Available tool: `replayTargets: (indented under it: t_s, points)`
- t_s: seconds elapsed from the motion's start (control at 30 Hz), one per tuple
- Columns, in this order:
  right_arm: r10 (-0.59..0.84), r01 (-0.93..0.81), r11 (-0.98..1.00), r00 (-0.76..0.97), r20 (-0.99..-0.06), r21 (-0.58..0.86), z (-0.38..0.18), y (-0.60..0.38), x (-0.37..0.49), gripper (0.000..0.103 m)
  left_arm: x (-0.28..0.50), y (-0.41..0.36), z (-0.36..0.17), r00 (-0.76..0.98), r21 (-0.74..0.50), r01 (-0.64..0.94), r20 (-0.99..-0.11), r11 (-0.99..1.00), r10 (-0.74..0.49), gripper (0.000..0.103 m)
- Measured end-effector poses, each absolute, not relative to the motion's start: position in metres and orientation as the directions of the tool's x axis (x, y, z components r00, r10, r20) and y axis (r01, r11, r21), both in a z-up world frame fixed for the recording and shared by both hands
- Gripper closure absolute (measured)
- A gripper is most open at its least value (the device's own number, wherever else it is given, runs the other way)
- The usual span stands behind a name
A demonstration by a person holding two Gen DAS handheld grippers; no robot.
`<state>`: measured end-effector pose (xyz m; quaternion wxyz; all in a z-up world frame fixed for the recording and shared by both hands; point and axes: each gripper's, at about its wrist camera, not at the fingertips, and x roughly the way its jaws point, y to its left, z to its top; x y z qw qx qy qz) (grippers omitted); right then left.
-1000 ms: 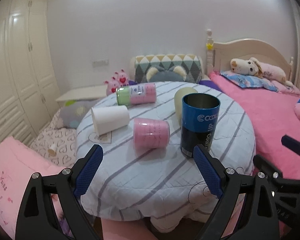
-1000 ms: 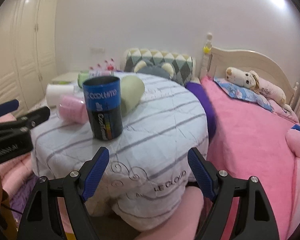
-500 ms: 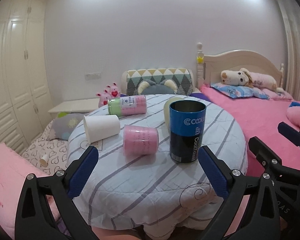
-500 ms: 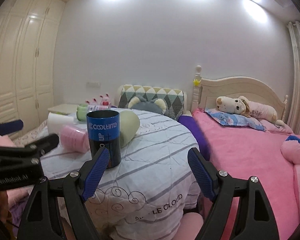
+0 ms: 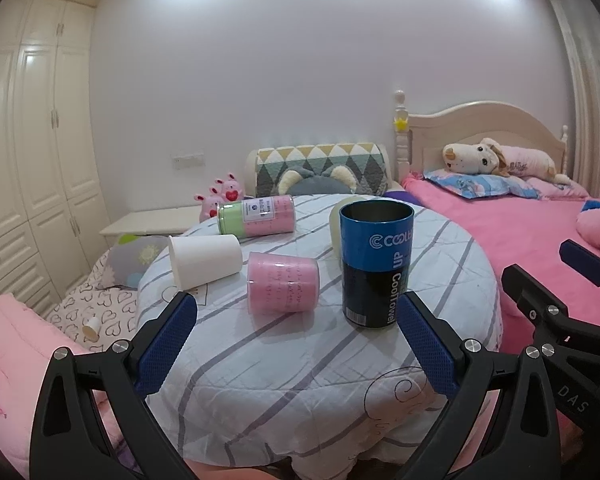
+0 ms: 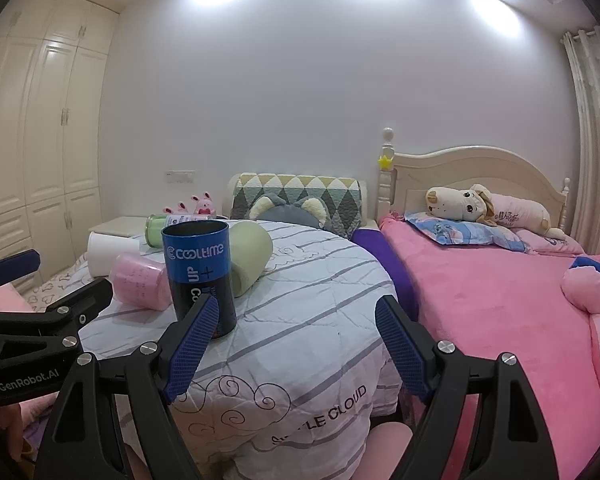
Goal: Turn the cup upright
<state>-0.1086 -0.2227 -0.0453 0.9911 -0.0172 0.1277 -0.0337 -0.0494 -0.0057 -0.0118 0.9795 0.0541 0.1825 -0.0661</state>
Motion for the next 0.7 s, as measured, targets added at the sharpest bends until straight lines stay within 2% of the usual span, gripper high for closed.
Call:
replayTargets:
  t_s: [0.7]
  points:
    - [-0.06,0.039,0.996,0.957,-0.282,-0.08,-0.0485,-0.2168,-0.1056,0.021,-0.0482,0.0002,-0.0107,0.926,0.07,0.13,-0.365,0.989,-0.096,0.002]
